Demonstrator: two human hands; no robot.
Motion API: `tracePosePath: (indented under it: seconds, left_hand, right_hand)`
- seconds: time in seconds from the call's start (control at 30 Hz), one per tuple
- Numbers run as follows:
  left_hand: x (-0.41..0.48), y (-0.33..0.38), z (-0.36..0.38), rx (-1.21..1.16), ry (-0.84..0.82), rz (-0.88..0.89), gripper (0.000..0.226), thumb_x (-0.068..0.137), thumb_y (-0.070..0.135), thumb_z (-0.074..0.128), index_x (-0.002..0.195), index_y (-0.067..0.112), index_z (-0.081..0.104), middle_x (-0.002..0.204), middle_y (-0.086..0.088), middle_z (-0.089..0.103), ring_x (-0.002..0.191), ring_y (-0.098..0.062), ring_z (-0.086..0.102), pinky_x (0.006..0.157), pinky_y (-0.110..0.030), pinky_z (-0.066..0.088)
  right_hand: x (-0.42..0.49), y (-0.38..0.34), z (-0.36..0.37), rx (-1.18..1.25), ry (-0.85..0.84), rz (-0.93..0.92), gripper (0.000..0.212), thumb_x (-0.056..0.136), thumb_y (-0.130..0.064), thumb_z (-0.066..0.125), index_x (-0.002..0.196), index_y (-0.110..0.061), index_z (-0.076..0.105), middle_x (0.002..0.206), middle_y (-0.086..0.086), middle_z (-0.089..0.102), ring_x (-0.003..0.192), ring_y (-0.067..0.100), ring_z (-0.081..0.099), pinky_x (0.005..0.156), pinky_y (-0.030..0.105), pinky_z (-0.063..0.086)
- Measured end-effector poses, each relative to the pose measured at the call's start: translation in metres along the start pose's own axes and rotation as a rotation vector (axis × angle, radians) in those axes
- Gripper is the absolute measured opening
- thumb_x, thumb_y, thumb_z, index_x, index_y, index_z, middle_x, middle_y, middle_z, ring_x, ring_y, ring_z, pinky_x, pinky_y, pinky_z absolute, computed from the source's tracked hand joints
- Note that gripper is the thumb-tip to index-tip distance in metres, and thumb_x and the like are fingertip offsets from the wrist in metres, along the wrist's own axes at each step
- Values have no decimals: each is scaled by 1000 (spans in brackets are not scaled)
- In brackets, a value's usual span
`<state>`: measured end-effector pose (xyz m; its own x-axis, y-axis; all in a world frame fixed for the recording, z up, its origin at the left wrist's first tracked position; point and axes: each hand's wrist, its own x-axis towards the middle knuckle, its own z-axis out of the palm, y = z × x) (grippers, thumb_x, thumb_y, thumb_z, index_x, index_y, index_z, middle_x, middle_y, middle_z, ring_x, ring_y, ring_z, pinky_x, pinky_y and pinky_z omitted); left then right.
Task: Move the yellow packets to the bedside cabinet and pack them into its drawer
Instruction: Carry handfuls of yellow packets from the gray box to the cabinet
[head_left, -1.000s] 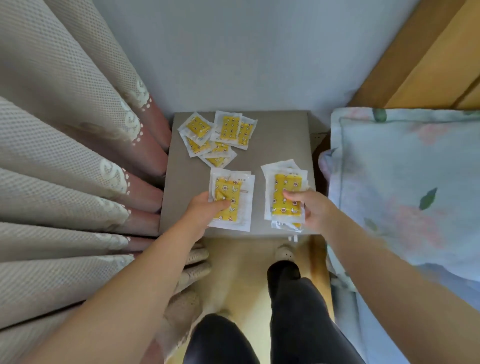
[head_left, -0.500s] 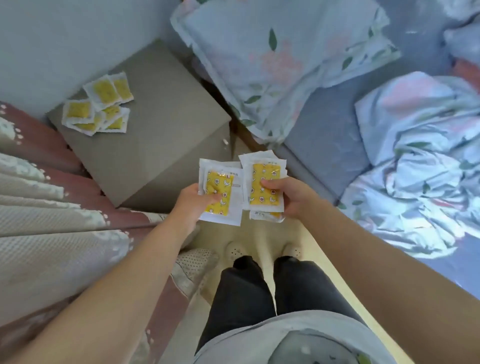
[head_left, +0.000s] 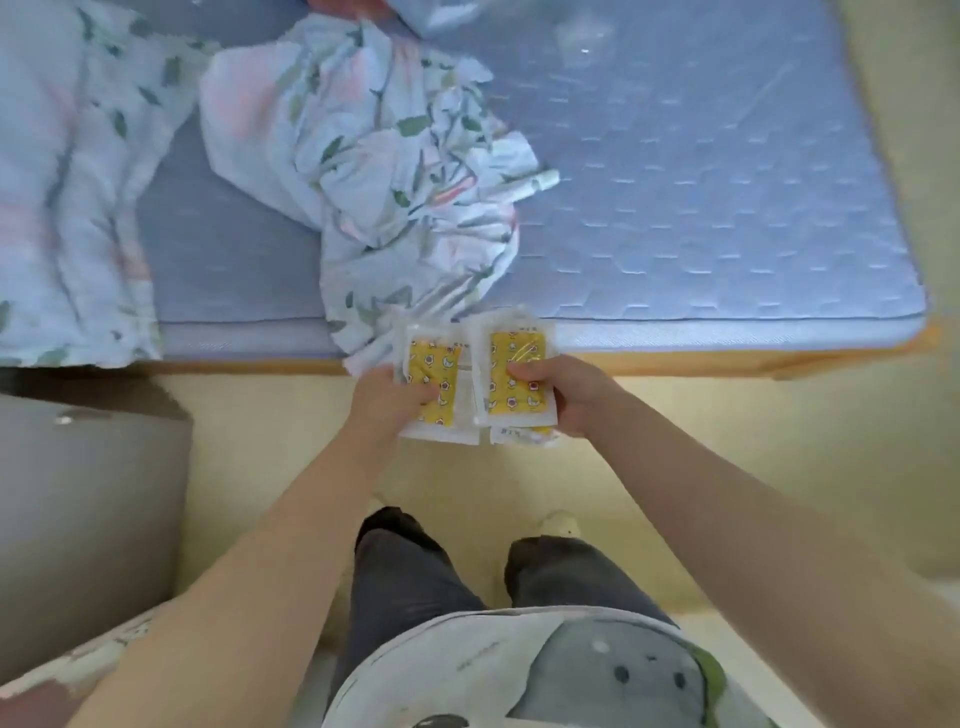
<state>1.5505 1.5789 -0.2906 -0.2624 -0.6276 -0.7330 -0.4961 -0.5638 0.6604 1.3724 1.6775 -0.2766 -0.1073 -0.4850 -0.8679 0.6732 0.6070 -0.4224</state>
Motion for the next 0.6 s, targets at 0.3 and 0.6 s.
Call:
tracePosePath:
  seconds: [0.3, 0.6]
  left_hand:
    - [-46, 64, 321, 473, -361, 120, 24, 72, 5, 76, 94, 14, 69, 92, -6, 71, 89, -25, 68, 87, -36, 50]
    - [-48, 103, 574, 813, -710, 211, 24, 74, -1, 74, 86, 18, 67, 88, -3, 71, 88, -25, 69, 87, -37, 54]
  right_hand:
    - [-113, 0, -301, 440, 270, -170, 18, 87, -2, 60, 103, -10, 62, 91, 10, 71, 84, 30, 68, 87, 53, 51]
    - [-166, 6, -482, 884, 494, -186, 13, 87, -4, 63, 96, -13, 65, 92, 7, 72, 78, 25, 70, 59, 36, 55]
